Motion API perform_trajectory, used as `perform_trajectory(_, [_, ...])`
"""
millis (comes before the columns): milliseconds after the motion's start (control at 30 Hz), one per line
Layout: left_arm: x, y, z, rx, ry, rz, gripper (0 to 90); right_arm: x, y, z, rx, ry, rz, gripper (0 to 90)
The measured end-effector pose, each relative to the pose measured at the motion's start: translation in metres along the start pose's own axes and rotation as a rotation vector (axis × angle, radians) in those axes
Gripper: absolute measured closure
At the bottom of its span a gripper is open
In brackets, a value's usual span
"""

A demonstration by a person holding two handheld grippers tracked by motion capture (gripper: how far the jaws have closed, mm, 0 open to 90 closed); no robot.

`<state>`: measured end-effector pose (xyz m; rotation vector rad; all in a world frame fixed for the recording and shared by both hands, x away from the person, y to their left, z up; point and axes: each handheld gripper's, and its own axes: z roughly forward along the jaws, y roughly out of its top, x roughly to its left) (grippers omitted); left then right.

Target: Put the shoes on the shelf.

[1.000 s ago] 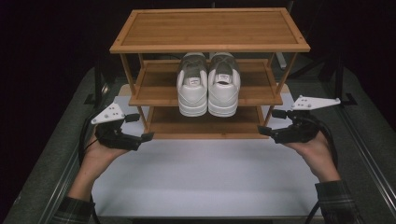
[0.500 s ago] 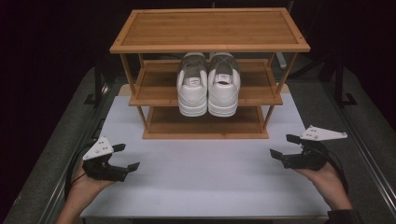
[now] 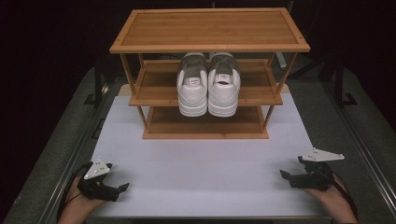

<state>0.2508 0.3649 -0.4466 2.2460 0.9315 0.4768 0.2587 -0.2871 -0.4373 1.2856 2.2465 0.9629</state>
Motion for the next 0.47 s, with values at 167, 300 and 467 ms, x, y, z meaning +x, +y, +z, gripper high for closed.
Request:
perform_trajectory(167, [0.001, -0.003, 0.001, -0.014, -0.016, -0.021, 1.6, -0.001, -0.013, 0.005, 0.049, -0.040, -0.014, 10.7])
perform_trajectory(300, [0.005, -0.003, 0.002, -0.003, -0.038, -0.045, 1.6, -0.005, -0.020, 0.007, 0.026, -0.021, 0.031, 9.5])
perform_trajectory(467, [0.005, -0.003, 0.002, -0.002, -0.040, -0.048, 1.6, -0.005, -0.020, 0.007, 0.026, -0.025, 0.026, 9.5])
